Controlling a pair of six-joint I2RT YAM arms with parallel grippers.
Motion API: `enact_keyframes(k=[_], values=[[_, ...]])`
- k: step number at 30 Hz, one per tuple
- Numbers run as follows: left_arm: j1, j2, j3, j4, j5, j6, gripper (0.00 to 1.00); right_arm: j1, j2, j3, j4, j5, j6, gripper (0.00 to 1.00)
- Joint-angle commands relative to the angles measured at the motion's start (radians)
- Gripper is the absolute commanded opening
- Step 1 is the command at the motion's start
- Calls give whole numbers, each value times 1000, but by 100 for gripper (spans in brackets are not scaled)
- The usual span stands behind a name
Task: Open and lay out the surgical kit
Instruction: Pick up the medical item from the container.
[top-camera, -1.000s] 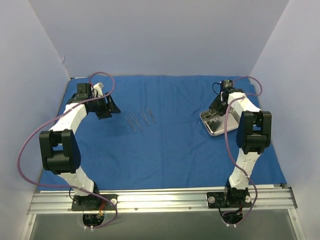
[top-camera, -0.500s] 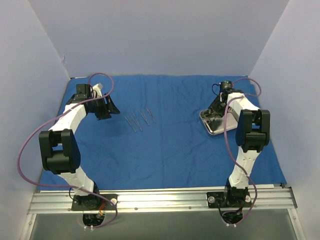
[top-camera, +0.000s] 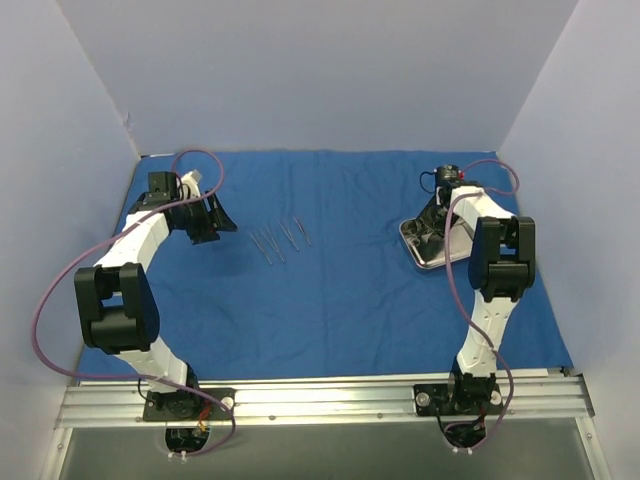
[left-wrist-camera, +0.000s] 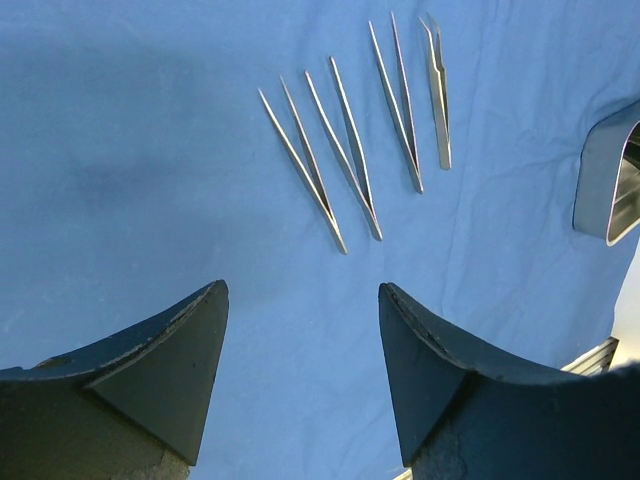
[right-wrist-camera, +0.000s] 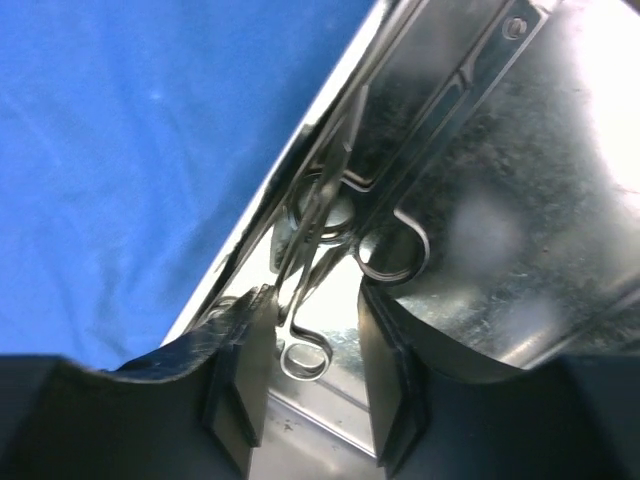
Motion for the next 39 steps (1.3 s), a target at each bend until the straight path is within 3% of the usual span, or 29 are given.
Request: enact_keyframes(k=[1, 4, 11, 19, 22, 26, 30, 33, 39], values=[[17, -64, -7, 8, 25, 21, 70, 4, 70, 24, -167, 100, -17, 36], [22, -75, -20, 14, 29, 23, 71, 4, 118, 63, -263, 122, -43, 35], [34, -90, -60, 39, 39, 6, 71, 4, 121, 44, -309, 149, -78, 26], [39, -101, -76, 50, 38, -5, 71, -4, 27, 40, -347, 159, -94, 8], [39, -101, -79, 54, 41, -5, 71, -6, -29, 28, -343, 160, -104, 6], [39, -90, -79, 53, 45, -4, 71, -6, -68, 30, -323, 175, -109, 7], [40, -76, -63, 39, 53, 4, 71, -10, -76, 40, -318, 174, -115, 21], [42, -75, -56, 34, 53, 10, 71, -9, -100, 35, -301, 177, -129, 26], [45, -66, -54, 33, 59, 10, 71, -10, -102, 41, -261, 146, -144, 29]])
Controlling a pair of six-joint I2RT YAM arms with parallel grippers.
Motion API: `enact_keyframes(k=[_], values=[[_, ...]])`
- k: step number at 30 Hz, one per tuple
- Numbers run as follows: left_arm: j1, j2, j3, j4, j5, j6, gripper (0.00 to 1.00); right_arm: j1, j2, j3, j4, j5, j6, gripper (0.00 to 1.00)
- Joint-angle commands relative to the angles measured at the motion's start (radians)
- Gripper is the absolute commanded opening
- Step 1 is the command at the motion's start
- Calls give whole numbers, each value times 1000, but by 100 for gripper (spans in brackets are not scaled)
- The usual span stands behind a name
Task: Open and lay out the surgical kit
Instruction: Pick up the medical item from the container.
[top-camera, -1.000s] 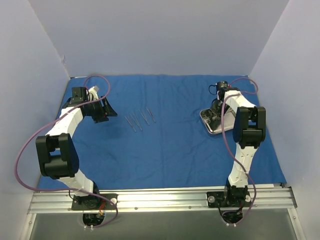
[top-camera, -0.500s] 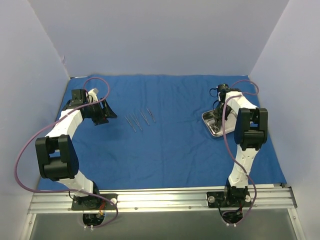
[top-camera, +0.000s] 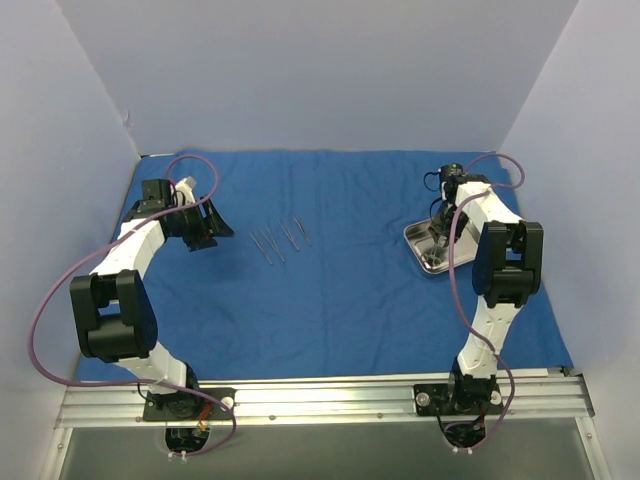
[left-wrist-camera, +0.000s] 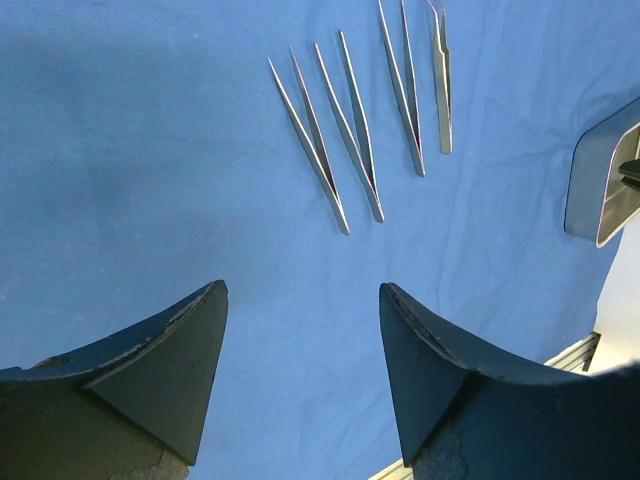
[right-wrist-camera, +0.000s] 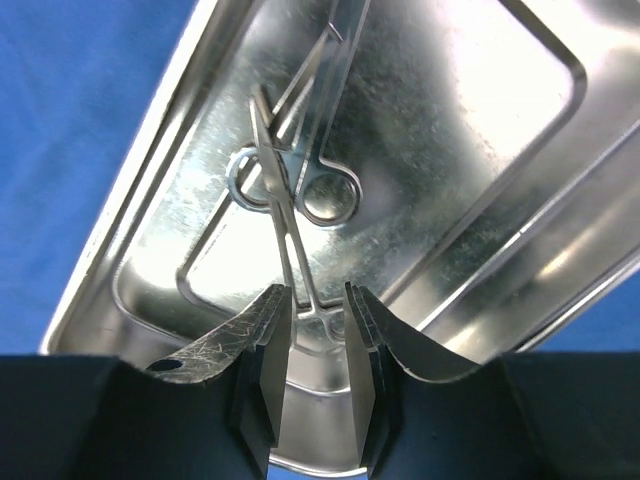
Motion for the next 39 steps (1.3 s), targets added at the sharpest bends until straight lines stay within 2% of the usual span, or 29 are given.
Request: enact_keyframes(k=[1, 17, 20, 23, 24, 27, 30, 39], values=[[9, -8, 27, 20, 26, 20, 71, -6, -40, 7, -1, 2, -15, 29], [19, 6, 58, -6, 24, 24, 71, 1, 104, 30, 30, -14, 3, 29], [19, 6, 62, -11, 24, 23, 72, 1, 130, 24, 21, -5, 8, 26], [19, 5, 69, -14, 29, 20, 71, 1, 142, 21, 18, -8, 11, 19], [19, 3, 70, -14, 30, 20, 71, 3, 142, 21, 16, -8, 9, 14], [19, -9, 75, -24, 35, 23, 71, 3, 127, 18, 21, -1, -9, 4], [18, -23, 69, -32, 46, 26, 71, 3, 89, 24, 23, 22, -31, 0], [-14, -84, 30, 22, 148, -45, 72, -8, -123, -37, 72, 61, -89, 0]])
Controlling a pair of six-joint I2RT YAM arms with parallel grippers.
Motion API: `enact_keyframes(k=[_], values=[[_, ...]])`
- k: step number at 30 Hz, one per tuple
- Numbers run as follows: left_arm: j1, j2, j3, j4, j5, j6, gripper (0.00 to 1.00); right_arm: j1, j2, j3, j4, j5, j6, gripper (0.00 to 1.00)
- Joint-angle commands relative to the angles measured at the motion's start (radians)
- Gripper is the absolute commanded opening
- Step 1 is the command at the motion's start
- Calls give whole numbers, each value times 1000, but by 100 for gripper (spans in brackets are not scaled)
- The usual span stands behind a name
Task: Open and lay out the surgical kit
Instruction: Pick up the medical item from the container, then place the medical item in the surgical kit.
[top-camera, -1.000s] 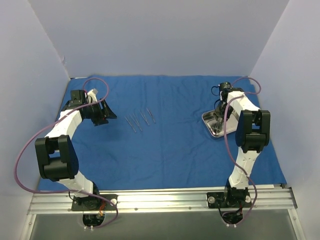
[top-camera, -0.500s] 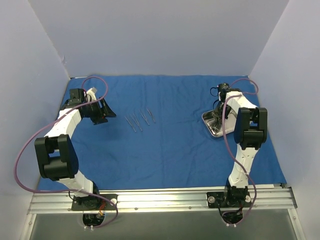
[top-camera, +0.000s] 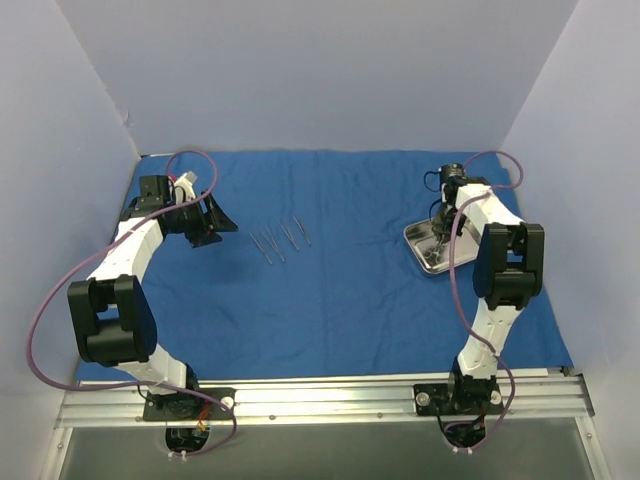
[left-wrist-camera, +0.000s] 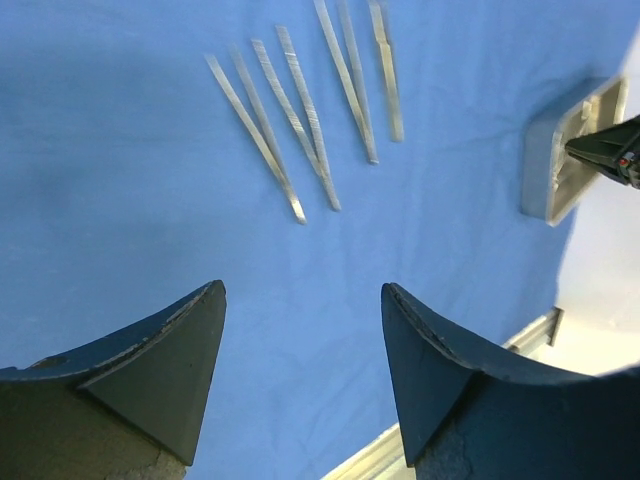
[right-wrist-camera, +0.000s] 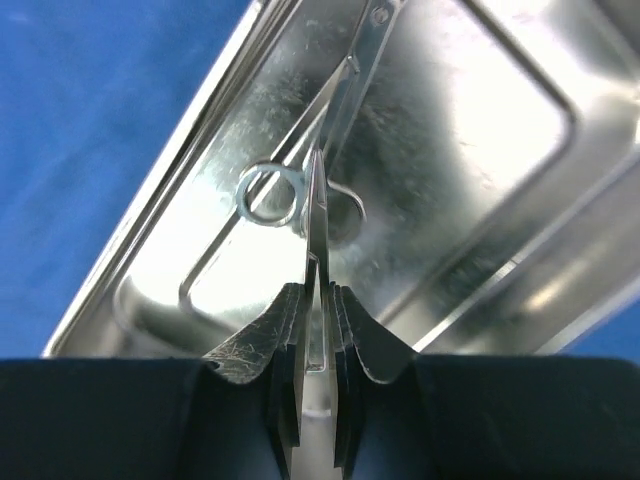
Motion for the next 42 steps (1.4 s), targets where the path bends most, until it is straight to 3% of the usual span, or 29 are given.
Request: enact_keyframes(k=[1, 8, 18, 24, 29, 36, 42], values=[[-23, -72, 3, 49, 79, -40, 73, -9, -161, -21, -2, 52, -31, 0], [-87, -80, 26, 106, 188, -106, 76, 4, -284, 2, -1, -9, -68, 0], [-330, -77, 117, 244, 277, -221, 83, 280, -322, 180, 20, -288, -93, 0], [-400, -61, 91, 402, 314, -364, 85, 399, -275, 261, 18, -362, -82, 0], [-462, -97, 68, 377, 239, -360, 86, 423, -259, 309, -8, -433, -68, 0], [-534, -77, 26, 483, 202, -424, 86, 458, -267, 279, 5, -479, -49, 0], [-566, -23, 48, 511, 203, -445, 80, 495, -245, 312, 2, -480, -42, 0]])
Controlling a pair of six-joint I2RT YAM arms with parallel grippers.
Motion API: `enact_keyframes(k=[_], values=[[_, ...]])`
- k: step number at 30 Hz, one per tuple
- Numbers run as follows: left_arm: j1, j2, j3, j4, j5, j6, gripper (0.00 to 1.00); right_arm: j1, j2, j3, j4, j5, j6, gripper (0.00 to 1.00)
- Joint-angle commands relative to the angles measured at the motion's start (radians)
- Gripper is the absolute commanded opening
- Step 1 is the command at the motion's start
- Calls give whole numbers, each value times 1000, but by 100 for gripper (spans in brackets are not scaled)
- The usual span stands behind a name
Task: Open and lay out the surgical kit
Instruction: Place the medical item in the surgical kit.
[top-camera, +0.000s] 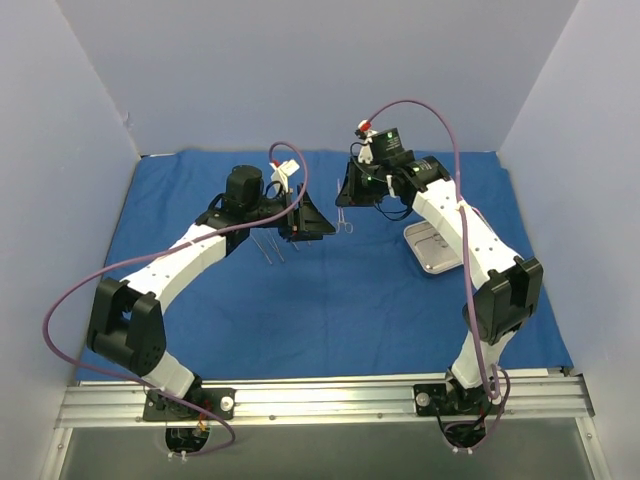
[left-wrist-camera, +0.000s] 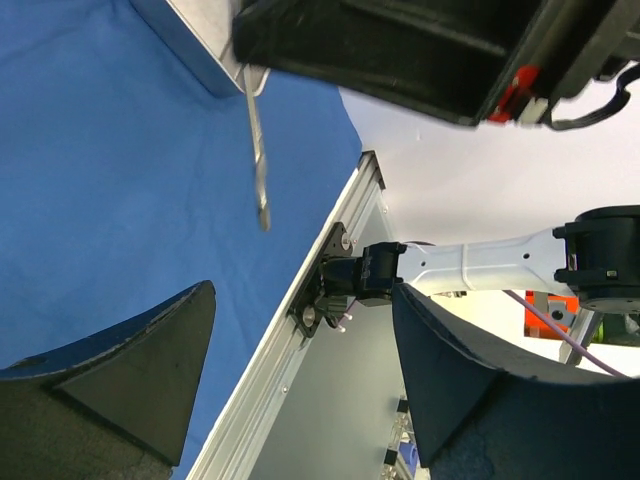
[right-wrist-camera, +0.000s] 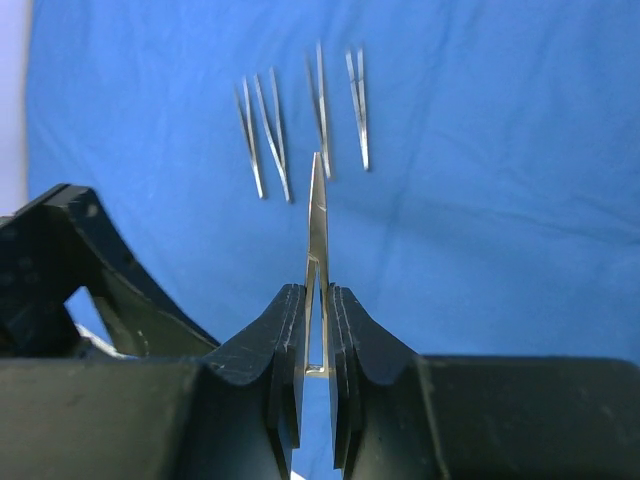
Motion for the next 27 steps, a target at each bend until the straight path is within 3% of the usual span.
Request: enact_keyframes(k=[1, 9, 14, 17, 20, 21, 22, 23, 26, 27], values=[[-6, 28, 21, 100, -9, -32, 79, 19, 14, 43, -6, -25, 12, 0], [-6, 83, 65, 97, -23, -15, 73, 39, 22, 41, -13, -25, 21, 0], [-6, 123, 102, 48, -17, -1, 63, 47, 36, 69, -17, -36, 33, 0], [-5, 140, 114, 53, -20, -3, 47, 56, 51, 90, -28, -39, 33, 0], [-5, 157, 134, 55, -23, -1, 6, 65, 63, 98, -25, -48, 38, 0], [-2, 157, 136, 38, -36, 6, 3, 65, 68, 103, -23, -62, 44, 0], [0, 154, 133, 7, -50, 25, 2, 64, 80, 112, -31, -62, 45, 10], [6, 134, 127, -7, -94, 31, 2, 50, 88, 122, -48, -56, 51, 40], [53, 53, 41, -24, -156, 36, 2, -17, 94, 158, -72, -28, 73, 64], [72, 31, -25, -12, -165, 25, 2, -36, 90, 181, -83, -16, 74, 66]])
